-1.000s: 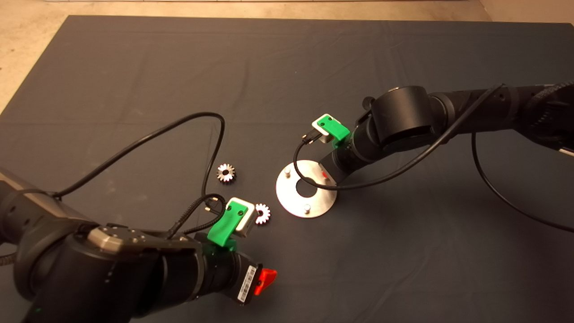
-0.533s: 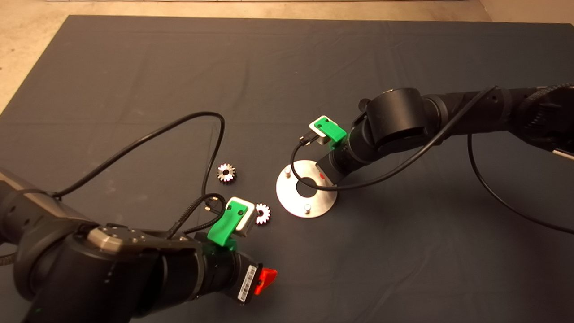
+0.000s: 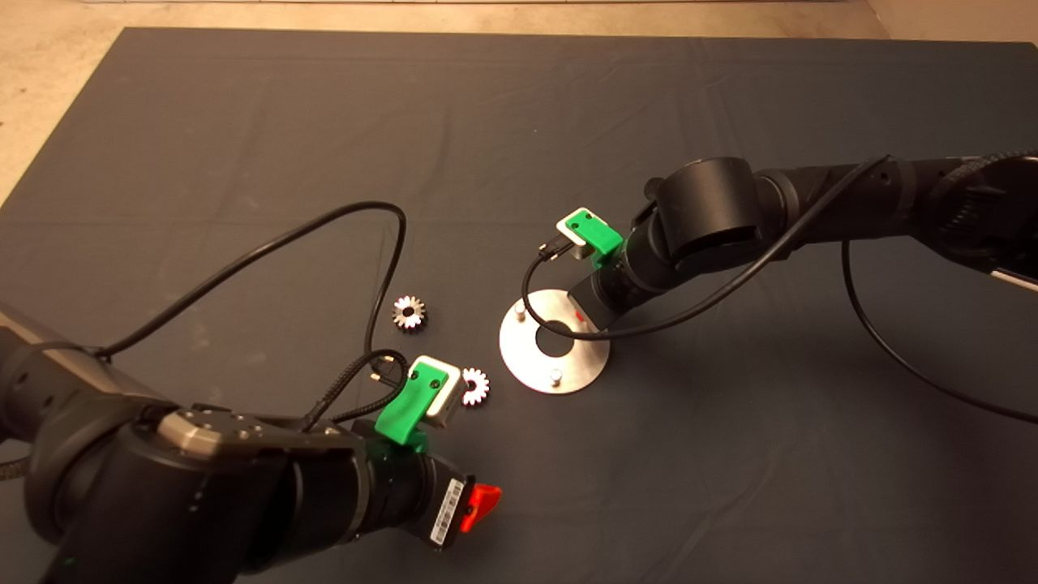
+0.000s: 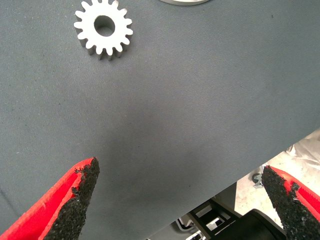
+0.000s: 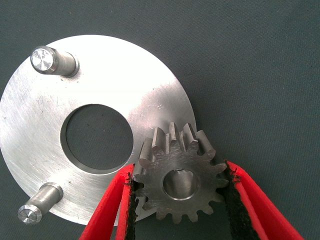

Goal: Install three planetary gears onto the carrier pins

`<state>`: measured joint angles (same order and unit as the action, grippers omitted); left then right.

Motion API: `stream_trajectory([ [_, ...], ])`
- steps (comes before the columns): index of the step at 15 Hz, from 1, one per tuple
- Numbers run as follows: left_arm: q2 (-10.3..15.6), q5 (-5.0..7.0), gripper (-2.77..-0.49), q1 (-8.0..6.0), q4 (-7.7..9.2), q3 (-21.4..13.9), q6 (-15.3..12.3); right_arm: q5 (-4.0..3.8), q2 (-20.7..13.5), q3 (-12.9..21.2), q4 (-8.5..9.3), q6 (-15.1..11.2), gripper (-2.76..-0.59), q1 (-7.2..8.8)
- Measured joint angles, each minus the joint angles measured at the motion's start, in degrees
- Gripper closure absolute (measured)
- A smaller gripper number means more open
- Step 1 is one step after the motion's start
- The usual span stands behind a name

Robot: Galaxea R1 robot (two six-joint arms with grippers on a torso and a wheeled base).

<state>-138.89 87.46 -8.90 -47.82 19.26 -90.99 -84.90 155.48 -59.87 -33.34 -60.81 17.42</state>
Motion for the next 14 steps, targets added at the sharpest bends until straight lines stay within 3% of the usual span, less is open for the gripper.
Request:
stream_trajectory([
  [4, 0.00, 0.00, -2.33, 0.02, 0.00, 0.00, 0.00, -0.28, 0.00, 0.00, 0.49, 0.15, -0.99, 0.00],
  [8, 0.00, 0.00, -2.33, 0.01, 0.00, 0.00, 0.00, -1.97, 0.11, 0.02, 1.37, 0.15, -0.99, 0.02],
  [14, 0.02, 0.00, -2.33, 0.02, 0.00, 0.00, 0.00, -2.15, 0.11, 0.04, 1.97, 0.15, -0.99, 0.05],
])
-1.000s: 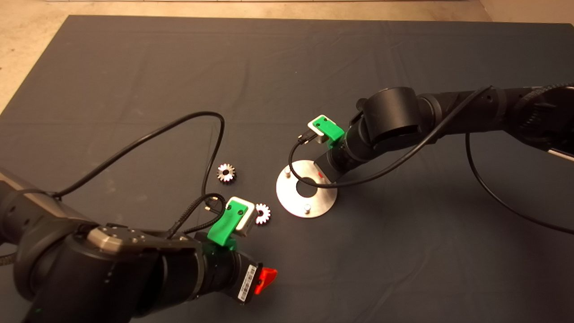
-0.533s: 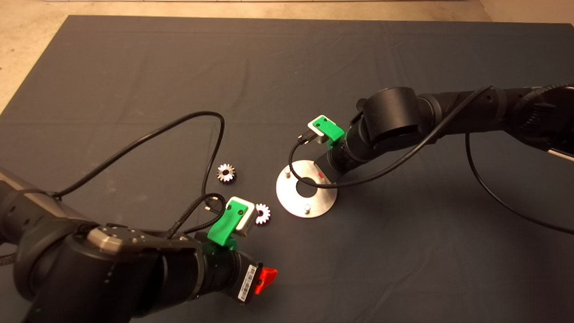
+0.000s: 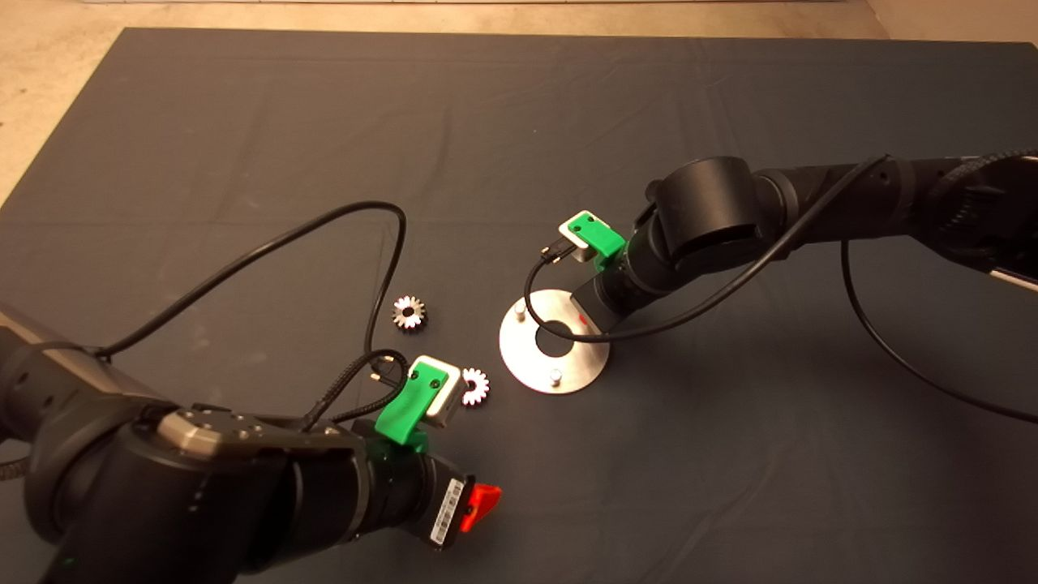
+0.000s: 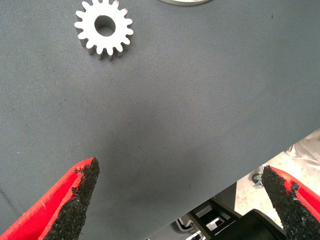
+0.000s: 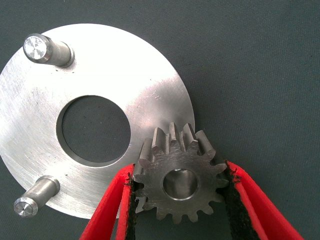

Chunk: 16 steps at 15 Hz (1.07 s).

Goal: Install three planetary gears onto the carrier pins

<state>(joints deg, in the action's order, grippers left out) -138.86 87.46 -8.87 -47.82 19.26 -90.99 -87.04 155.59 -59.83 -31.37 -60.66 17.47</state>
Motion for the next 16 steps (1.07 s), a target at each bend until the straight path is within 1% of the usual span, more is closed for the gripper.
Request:
stream_trajectory([
  [4, 0.00, 0.00, -2.33, -0.02, 0.00, 0.00, 0.00, 0.00, 0.00, 0.02, 0.09, 0.00, -0.99, 0.00],
  [7, 0.00, 0.00, -2.33, -0.02, 0.00, 0.00, -0.01, 0.02, 0.00, 0.10, 0.60, 0.01, -0.99, 0.00],
  [8, -0.02, 0.00, -2.33, -0.02, 0.00, 0.00, -0.02, -0.06, 0.00, 0.09, 1.20, 0.02, -0.99, -0.05],
  [11, 0.00, 0.00, -2.33, -0.02, -0.02, 0.00, -0.02, -0.46, 0.00, 0.11, 2.05, 0.05, -0.99, -0.55],
  [16, 0.00, 0.00, -2.33, -0.02, -0.02, 0.00, -0.07, -0.61, 0.00, 0.11, 2.19, 0.18, -0.99, -0.68],
])
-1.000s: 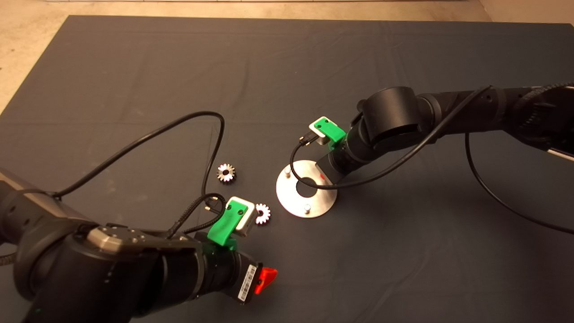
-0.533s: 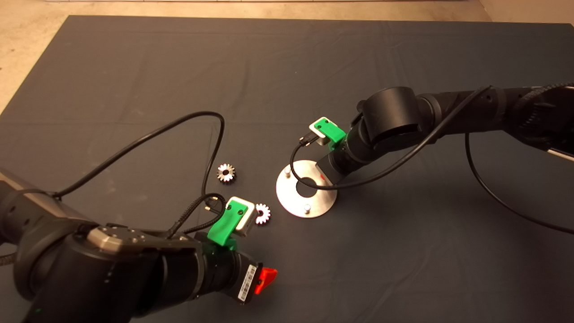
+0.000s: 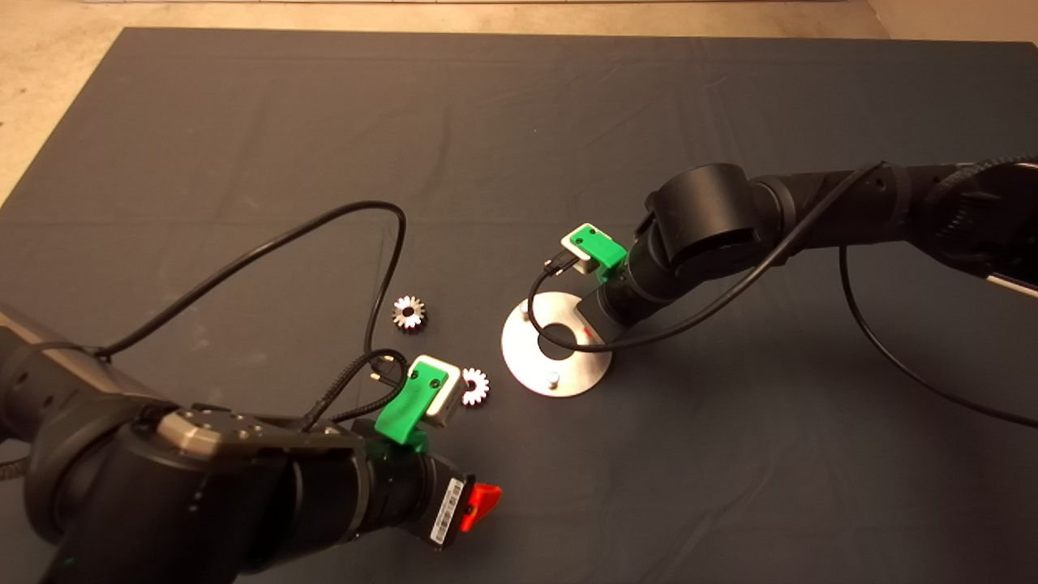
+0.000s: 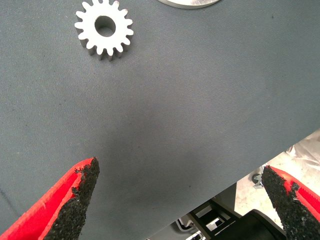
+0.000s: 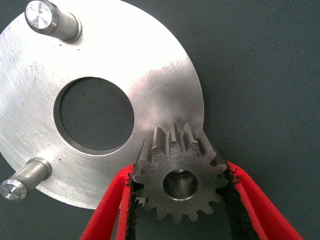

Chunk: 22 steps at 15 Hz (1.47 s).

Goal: Install three planetary gears onto the carrier pins

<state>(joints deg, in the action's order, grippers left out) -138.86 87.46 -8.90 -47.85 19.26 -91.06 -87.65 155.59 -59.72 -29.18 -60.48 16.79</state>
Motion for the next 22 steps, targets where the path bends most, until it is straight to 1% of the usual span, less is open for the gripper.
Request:
stream_trajectory([
  [8, 0.00, 0.00, -2.33, 0.00, -0.02, 0.00, -0.04, -0.02, 0.00, 0.00, 0.06, 0.00, -1.00, 0.00],
  [14, 0.00, 0.00, -2.33, 0.00, -0.02, 0.00, -0.07, -0.02, 0.00, 0.00, 0.06, 0.00, -1.06, 0.00],
  [18, 0.02, 0.00, -2.33, 0.00, -0.05, 0.00, -0.09, -0.02, 0.00, 0.07, 0.16, 0.00, -1.23, 0.02],
  [21, 0.00, 0.00, -2.33, 0.00, -0.05, 0.00, -0.11, 0.00, 0.00, 0.09, 0.16, 0.00, -1.42, 0.04],
  [22, 0.00, 0.00, -2.33, 0.00, -0.05, 0.00, -0.11, 0.00, 0.00, 0.09, 0.16, 0.00, -1.45, 0.03],
])
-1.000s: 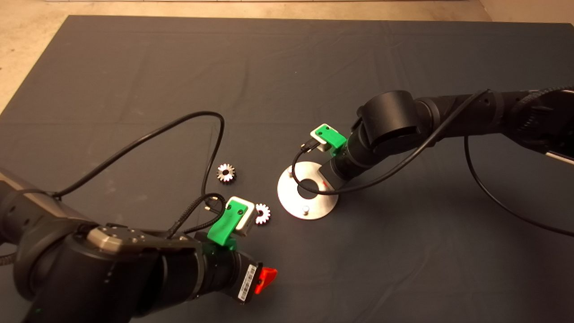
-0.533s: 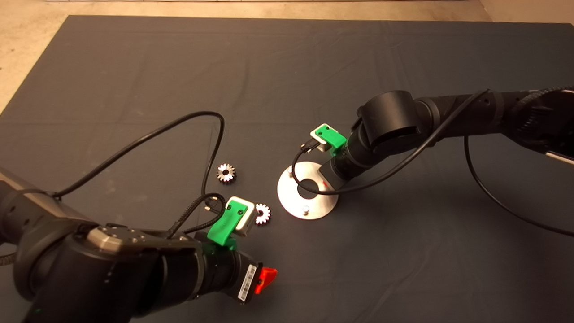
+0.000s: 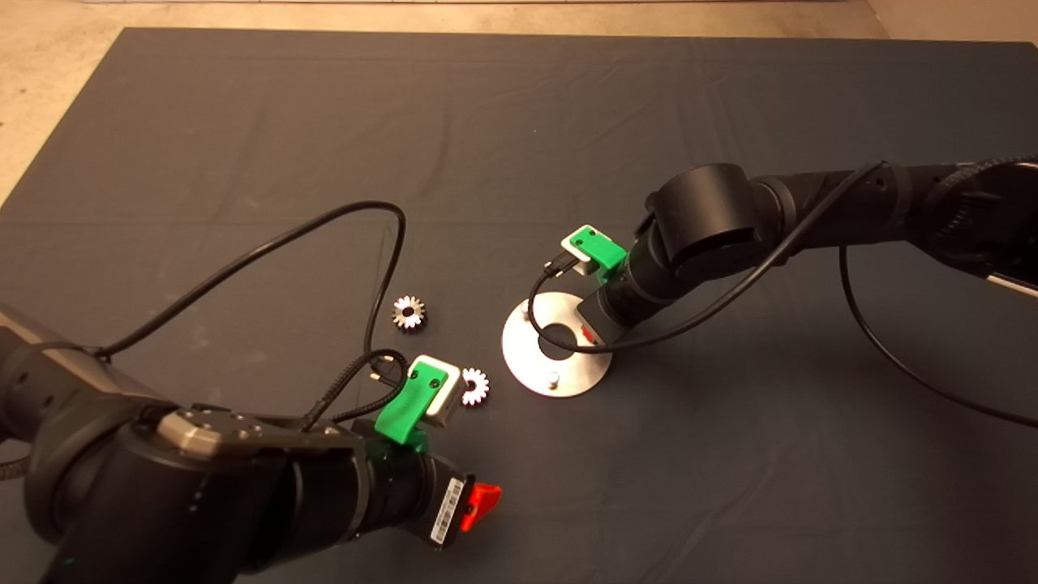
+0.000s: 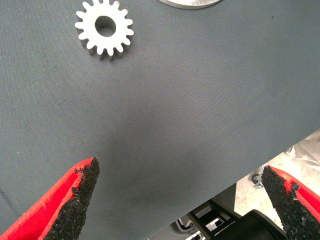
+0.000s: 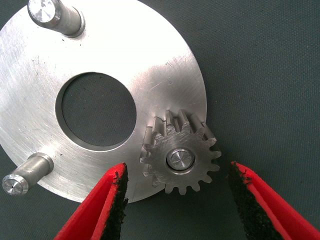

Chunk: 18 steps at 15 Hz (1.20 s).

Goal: Install three planetary gears onto the carrier pins

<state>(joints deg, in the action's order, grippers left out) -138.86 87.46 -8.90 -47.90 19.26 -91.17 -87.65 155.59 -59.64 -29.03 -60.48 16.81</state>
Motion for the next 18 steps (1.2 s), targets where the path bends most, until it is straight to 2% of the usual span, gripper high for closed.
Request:
stream_trajectory([
  [3, 0.00, 0.00, -2.33, 0.00, 0.00, 0.00, 0.00, 0.00, 0.00, 0.02, 0.00, 0.00, -1.74, 0.02],
  [8, 0.00, 0.00, -2.33, 0.00, 0.00, 0.00, -0.04, 0.00, -0.10, 0.76, 0.01, 0.00, -2.00, 0.02],
  [10, 0.00, 0.00, -2.33, 0.00, -0.02, 0.00, -0.06, 0.06, -0.88, 2.80, 0.00, -0.45, -2.02, 0.05],
  [12, 0.17, 0.02, -2.33, 0.00, -0.02, 0.00, -0.09, 1.32, -3.20, 5.63, 0.12, -3.36, -2.02, 0.77],
  [13, 0.30, 0.00, -2.33, 0.00, -0.02, 0.00, -0.07, 2.76, -4.54, 6.23, 0.12, -4.53, -2.02, 1.81],
  [14, 0.30, 0.00, -2.33, 0.00, -0.02, 0.00, -0.08, 4.82, -6.30, 7.07, 0.11, -5.28, -2.02, 3.65],
  [15, 0.33, 0.00, -2.33, 0.00, -0.04, 0.00, -0.09, 7.12, -8.88, 9.06, 0.11, -5.69, -2.02, 6.28],
  [16, 0.61, 0.00, -2.33, 0.00, -0.04, 0.00, -0.06, 8.42, -11.85, 11.96, 0.10, -6.20, -2.02, 8.68],
  [17, 0.94, 0.02, -2.33, 0.00, -0.04, 0.00, -0.06, 8.52, -15.27, 15.96, 0.04, -6.67, -2.02, 10.49],
  [18, 0.96, 0.00, -2.33, 0.00, -0.04, 0.00, -0.04, 8.12, -18.12, 20.22, 0.02, -6.97, -2.02, 10.97],
])
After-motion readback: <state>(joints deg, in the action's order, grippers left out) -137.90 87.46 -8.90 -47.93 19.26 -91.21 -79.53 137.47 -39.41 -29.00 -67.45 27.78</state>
